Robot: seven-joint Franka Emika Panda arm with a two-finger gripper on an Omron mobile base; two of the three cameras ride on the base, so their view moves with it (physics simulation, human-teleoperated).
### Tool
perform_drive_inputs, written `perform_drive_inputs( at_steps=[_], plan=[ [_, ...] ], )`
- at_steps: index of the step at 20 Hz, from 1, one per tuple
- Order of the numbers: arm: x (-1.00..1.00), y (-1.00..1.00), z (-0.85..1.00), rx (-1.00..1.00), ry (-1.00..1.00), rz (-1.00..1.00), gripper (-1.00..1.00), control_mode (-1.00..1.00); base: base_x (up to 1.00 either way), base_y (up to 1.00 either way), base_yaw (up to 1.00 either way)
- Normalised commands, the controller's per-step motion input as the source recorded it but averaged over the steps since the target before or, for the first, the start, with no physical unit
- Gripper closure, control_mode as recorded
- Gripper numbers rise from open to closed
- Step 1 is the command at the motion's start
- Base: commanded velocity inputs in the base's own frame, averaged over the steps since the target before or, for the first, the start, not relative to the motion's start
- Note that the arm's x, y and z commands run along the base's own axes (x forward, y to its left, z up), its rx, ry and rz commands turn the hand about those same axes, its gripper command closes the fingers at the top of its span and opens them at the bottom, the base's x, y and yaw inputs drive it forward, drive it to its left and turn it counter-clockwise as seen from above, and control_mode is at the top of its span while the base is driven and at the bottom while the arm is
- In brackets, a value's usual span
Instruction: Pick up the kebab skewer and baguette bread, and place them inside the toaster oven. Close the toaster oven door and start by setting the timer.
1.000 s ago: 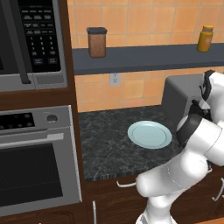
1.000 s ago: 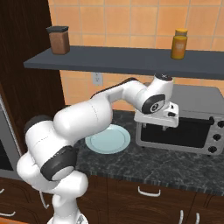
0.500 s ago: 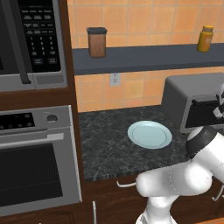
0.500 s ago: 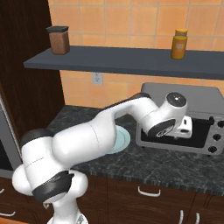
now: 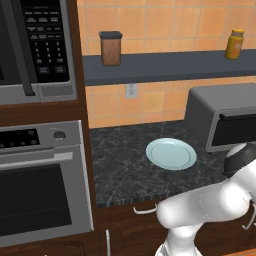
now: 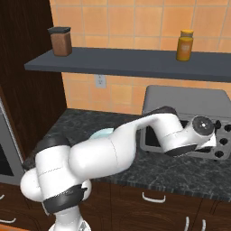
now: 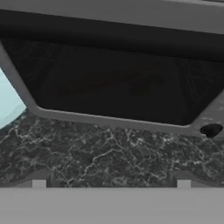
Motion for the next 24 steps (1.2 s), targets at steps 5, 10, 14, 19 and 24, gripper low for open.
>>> perform_drive_inputs(
  at_steps=[5, 10, 14, 19, 24],
  plan=[
    [-0.12, -0.59, 0.00, 0.00, -0.24, 0.02, -1.00, -1.00, 0.00, 0.00, 0.00],
    [0.08, -0.46, 0.00, 0.00, -0.23, 0.00, -1.00, -1.00, 0.00, 0.00, 0.00],
    [0.23, -0.42, 0.00, 0.00, -0.19, 0.03, -1.00, -1.00, 0.00, 0.00, 0.00],
    [0.36, -0.16, -0.01, -0.18, -0.16, 0.21, -1.00, -1.00, 0.00, 0.00, 0.00],
    [0.11, -0.35, 0.00, -0.35, -0.15, 0.44, -1.00, -1.00, 0.00, 0.00, 0.00]
  ],
)
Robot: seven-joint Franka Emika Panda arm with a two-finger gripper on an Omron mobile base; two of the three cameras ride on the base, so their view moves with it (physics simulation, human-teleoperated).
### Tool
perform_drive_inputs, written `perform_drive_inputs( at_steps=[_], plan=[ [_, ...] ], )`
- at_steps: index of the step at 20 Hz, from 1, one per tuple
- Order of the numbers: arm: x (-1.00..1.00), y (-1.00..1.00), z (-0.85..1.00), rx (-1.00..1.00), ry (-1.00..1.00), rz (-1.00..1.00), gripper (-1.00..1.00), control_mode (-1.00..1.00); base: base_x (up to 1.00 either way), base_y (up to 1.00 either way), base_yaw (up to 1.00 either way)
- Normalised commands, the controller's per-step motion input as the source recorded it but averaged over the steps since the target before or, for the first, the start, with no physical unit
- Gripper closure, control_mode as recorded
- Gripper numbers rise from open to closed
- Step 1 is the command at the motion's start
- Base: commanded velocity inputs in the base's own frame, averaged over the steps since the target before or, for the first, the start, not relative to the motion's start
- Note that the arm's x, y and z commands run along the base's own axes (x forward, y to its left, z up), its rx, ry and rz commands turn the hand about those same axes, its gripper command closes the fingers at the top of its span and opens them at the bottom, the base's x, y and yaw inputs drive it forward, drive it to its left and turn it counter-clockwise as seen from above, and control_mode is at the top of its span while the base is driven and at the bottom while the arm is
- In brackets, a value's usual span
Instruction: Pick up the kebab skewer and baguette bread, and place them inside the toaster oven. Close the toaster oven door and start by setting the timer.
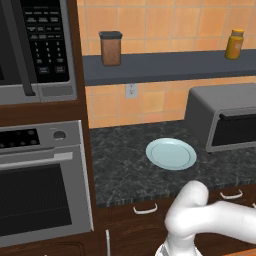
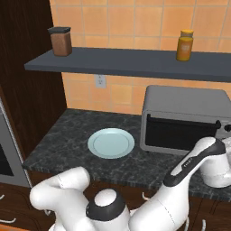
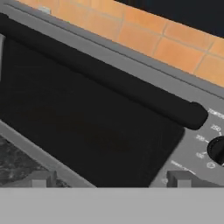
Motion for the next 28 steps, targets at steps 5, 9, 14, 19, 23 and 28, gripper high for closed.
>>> perform_drive_inputs(
  at_steps=[5, 9, 14, 19, 23, 28],
  plan=[
    [-0.08, -0.44, 0.00, -0.51, -0.14, 0.33, -1.00, -1.00, 0.00, 0.00, 0.00],
    [-0.03, -0.39, 0.00, -0.65, -0.19, 0.07, -1.00, -1.00, 0.00, 0.00, 0.00],
    [0.06, -0.08, -0.04, -0.66, -0.28, 0.10, -1.00, -1.00, 0.00, 0.00, 0.00],
    [0.13, 0.12, -0.34, -0.64, -0.34, 0.12, -1.00, -1.00, 0.00, 0.00, 0.00],
    [0.30, 0.34, -0.34, -0.59, -0.33, 0.02, -1.00, -1.00, 0.00, 0.00, 0.00],
    [0.53, 0.18, -0.10, -0.56, -0.25, 0.00, -1.00, -1.00, 0.00, 0.00, 0.00]
  ],
)
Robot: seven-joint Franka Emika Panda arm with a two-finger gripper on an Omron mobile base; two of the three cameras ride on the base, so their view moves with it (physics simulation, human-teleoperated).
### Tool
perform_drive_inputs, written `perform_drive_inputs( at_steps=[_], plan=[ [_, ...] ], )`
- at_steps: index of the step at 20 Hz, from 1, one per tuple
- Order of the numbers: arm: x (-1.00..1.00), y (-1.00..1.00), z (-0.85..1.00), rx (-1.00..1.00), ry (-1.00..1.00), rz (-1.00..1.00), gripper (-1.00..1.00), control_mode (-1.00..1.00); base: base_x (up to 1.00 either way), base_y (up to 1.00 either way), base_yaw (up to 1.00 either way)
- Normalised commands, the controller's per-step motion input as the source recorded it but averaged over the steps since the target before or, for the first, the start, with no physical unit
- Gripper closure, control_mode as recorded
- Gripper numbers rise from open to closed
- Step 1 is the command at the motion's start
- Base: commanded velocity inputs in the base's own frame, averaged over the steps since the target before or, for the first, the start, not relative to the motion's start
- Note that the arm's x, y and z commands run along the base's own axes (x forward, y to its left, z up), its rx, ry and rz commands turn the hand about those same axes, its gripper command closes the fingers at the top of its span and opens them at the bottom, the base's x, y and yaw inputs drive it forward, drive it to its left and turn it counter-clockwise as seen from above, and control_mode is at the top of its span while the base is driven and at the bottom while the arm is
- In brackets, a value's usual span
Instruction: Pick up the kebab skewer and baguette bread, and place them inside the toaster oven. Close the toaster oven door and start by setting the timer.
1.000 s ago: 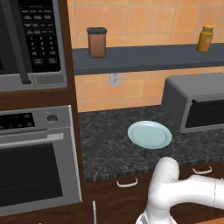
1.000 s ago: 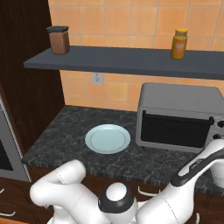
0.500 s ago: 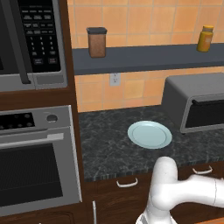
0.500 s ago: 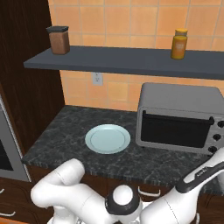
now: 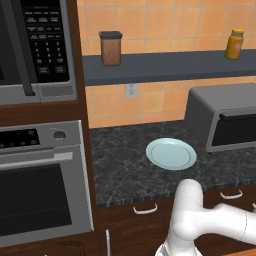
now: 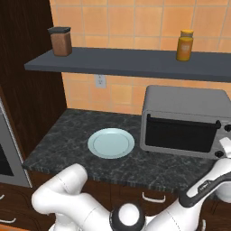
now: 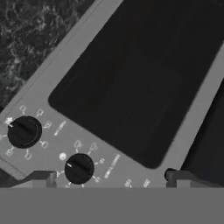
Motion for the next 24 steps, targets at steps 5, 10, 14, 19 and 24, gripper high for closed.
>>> perform_drive_inputs(
  at_steps=[5, 10, 14, 19, 24],
  plan=[
    [0.51, 0.05, -0.04, -0.60, -0.23, 0.00, -1.00, -1.00, 0.00, 0.00, 0.00],
    [0.09, -0.02, -0.09, -0.54, -0.09, -0.03, -1.00, -1.00, 0.00, 0.00, 0.00],
    [0.04, -0.06, -0.21, -0.47, 0.00, -0.02, -1.00, -1.00, 0.00, 0.00, 0.00],
    [0.06, -0.17, -0.48, -0.50, 0.00, 0.00, -1.00, -1.00, 0.00, 0.00, 0.00],
    [0.02, -0.46, -0.51, -0.36, 0.01, 0.00, -1.00, -1.00, 0.00, 0.00, 0.00]
  ],
)
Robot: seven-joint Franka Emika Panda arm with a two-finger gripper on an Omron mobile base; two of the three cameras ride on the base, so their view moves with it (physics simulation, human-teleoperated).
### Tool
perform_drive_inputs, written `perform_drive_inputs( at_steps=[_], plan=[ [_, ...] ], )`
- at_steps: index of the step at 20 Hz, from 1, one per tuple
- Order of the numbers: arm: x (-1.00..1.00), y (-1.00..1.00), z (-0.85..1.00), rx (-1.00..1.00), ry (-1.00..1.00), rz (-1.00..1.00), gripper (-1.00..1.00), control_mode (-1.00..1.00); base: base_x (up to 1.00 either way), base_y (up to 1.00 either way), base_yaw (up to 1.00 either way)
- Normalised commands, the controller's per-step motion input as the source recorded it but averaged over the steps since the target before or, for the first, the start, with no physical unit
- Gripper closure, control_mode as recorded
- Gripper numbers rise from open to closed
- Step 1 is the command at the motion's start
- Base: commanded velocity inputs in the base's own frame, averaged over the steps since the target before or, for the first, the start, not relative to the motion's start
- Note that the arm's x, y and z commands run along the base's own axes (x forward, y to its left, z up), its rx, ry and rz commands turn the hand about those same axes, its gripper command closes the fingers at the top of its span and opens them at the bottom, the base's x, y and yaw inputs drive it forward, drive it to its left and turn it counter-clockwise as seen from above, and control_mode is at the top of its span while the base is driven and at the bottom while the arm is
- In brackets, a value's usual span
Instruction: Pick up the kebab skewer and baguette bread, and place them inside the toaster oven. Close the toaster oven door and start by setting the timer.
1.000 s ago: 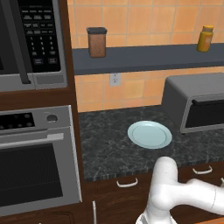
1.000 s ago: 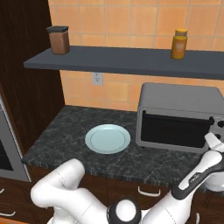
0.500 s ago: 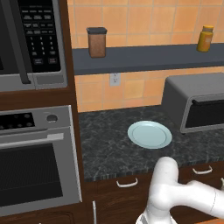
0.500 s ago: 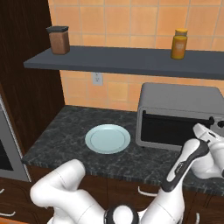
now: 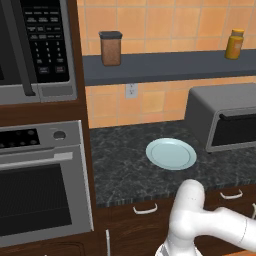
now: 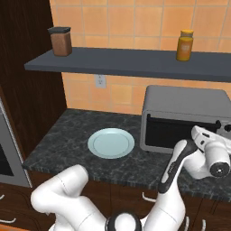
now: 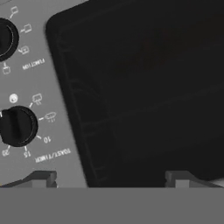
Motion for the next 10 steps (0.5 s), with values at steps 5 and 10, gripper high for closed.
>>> perform_drive_inputs(
  at_steps=[5, 10],
  plan=[
    [-0.15, -0.74, -0.04, -0.02, 0.15, -0.09, -1.00, -1.00, 0.00, 0.00, 0.00],
    [-0.42, -0.63, -0.06, 0.14, 0.21, -0.15, -1.00, -1.00, 0.00, 0.00, 0.00]
  ],
)
